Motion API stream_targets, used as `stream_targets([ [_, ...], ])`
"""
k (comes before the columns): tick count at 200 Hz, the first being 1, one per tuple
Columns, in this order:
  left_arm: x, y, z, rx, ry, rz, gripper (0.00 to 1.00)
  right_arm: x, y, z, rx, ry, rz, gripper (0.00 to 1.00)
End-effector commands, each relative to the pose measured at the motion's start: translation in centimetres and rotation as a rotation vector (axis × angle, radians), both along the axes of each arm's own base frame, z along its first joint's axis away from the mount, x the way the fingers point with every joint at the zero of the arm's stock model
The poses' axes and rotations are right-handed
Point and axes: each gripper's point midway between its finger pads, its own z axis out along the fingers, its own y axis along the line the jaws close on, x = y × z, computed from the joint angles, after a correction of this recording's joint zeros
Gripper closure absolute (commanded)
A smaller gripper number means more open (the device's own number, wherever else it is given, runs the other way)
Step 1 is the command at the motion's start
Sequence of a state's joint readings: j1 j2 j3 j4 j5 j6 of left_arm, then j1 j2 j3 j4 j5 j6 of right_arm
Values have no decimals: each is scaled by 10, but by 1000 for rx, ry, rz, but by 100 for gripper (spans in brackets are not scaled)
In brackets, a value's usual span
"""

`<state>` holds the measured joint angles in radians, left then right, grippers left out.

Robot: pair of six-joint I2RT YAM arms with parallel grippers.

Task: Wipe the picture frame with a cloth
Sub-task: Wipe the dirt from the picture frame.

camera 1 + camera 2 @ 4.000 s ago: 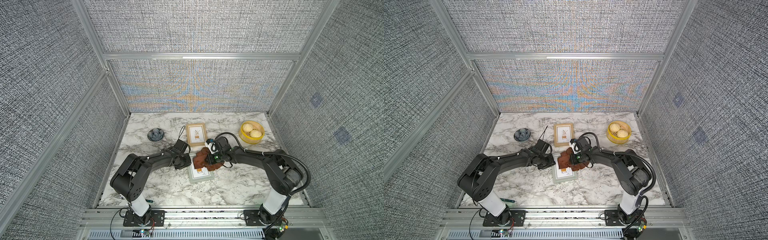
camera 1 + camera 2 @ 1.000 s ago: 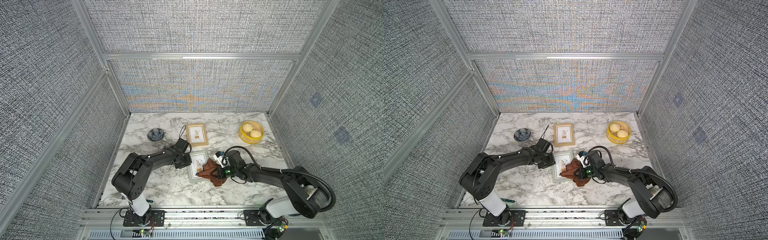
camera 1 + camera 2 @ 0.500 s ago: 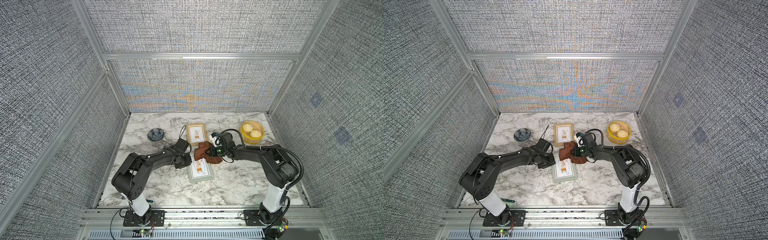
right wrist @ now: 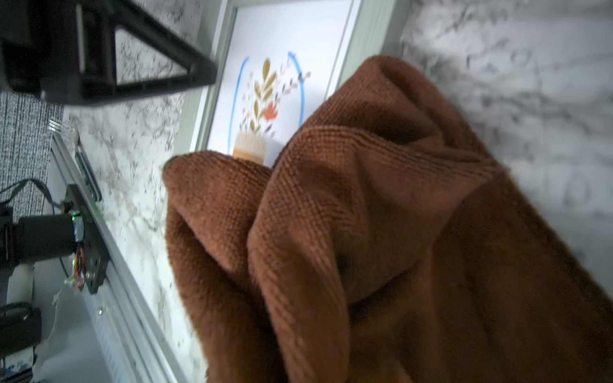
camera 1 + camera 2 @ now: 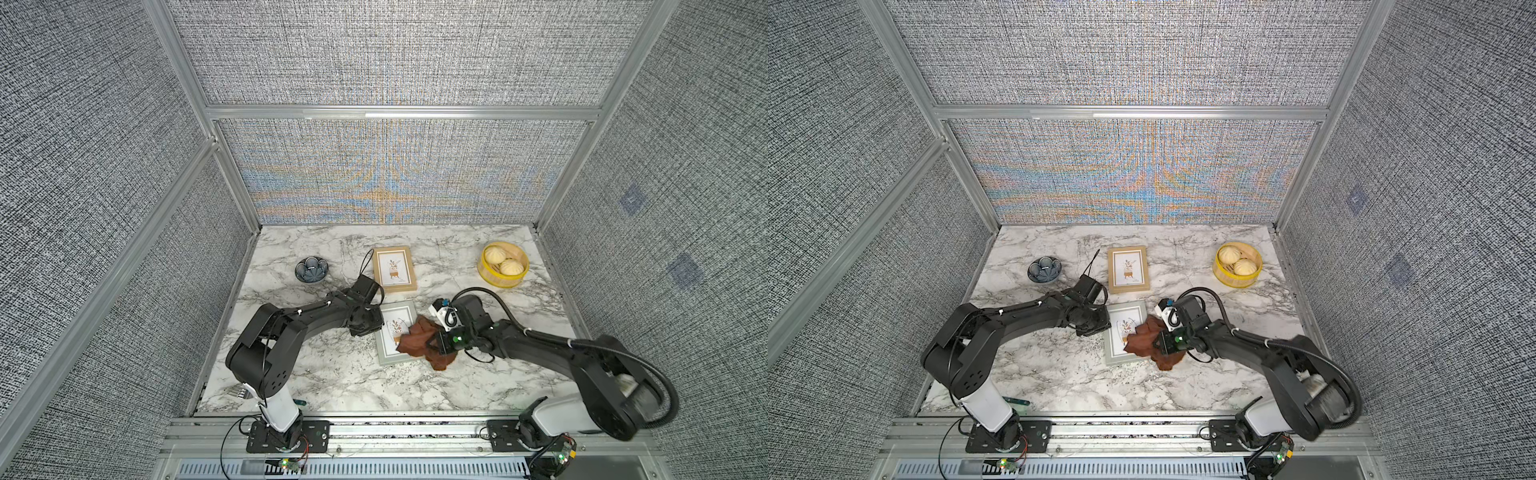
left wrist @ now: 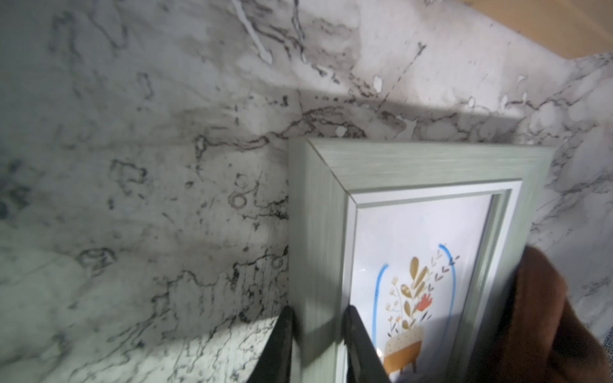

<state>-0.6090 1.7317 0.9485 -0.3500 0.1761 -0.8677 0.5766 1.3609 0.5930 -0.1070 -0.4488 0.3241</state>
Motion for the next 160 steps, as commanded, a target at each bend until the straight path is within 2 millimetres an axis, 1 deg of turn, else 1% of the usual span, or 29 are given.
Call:
stream_targets([
  [1,-11,35,-18,181,40,25,90,-11,-1,20,-12,-53,51,100],
  [16,-11,36,-18,185,37,16,90,-11,12,35,-15,-97,99,100],
  [28,-12,35,-19,182,39,0,90,-13,21,35,-49,-121,130,100],
  [37,-12,34,-20,182,39,-4,90,-16,30,33,-62,-132,161,100],
  [68,-14,33,-22,174,44,-7,90,-23,60,16,-102,-143,247,100],
  [99,-15,34,-23,173,47,-10,90,-28,101,12,-87,-169,346,100],
  [120,-14,34,-24,176,47,-11,90,-25,124,9,-72,-185,383,100],
  [140,-16,34,-27,178,56,-11,90,-22,133,-1,-79,-166,398,100],
  [151,-17,35,-28,180,61,-14,91,-23,132,-7,-90,-150,401,100],
  [160,-17,35,-28,181,62,-16,91,-25,128,-14,-106,-135,398,100],
])
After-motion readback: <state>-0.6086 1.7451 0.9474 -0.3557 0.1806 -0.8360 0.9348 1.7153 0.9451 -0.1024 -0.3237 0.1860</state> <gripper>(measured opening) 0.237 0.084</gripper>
